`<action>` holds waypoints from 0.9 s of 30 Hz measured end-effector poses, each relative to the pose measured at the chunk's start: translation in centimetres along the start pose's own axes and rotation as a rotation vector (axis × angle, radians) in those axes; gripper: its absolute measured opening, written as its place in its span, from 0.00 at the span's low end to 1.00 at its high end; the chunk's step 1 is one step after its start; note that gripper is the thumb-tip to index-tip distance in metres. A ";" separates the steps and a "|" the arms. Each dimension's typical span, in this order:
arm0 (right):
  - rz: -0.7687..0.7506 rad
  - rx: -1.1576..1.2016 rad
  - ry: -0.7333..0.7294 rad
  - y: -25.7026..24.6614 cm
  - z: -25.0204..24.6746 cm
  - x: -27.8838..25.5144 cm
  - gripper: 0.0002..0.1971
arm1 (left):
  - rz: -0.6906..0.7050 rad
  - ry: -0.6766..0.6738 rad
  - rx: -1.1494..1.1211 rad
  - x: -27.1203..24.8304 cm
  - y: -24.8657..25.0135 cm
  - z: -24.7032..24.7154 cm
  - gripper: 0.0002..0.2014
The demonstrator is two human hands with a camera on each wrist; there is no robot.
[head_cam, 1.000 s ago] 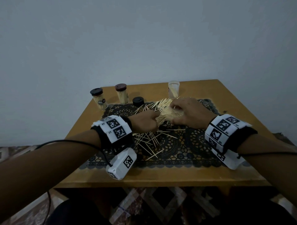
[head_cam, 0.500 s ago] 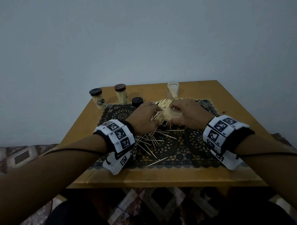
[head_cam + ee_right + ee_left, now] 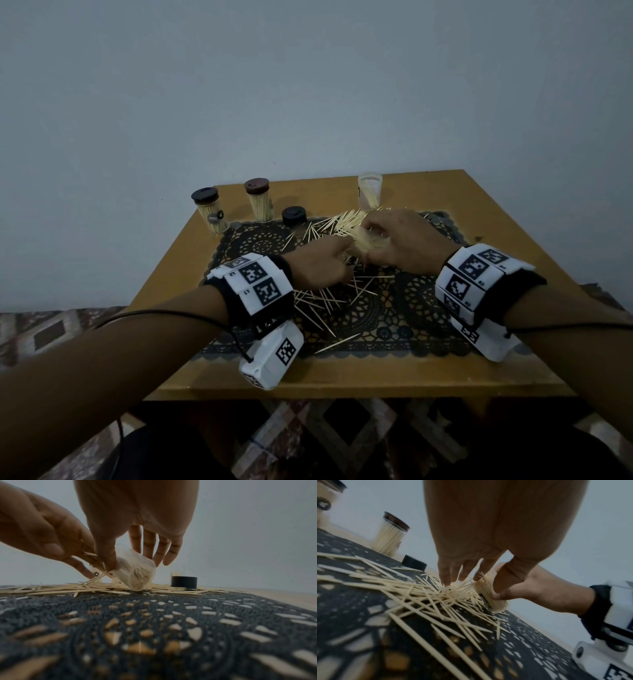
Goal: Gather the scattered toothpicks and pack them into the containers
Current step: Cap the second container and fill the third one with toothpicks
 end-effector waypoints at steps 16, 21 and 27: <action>-0.013 0.000 0.009 0.0 -0.1 -0.1 0.21 | 0.050 0.174 -0.145 -0.4 -0.6 -2.0 0.27; -0.021 0.011 0.010 -0.3 -0.1 -0.1 0.20 | 0.030 0.066 -0.180 -0.3 -0.2 -0.8 0.21; -0.016 0.012 0.022 0.0 -0.3 -0.1 0.19 | 0.036 0.114 -0.159 0.1 -0.3 -0.7 0.20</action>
Point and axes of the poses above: each hand's wrist, its own x-axis towards the middle knuckle, its own z-axis out of the palm, y = z × x, the point moved 10 cm from there along x, towards the middle knuckle, and after that the axes turned 10 degrees about -y, right-handed, at the moved point
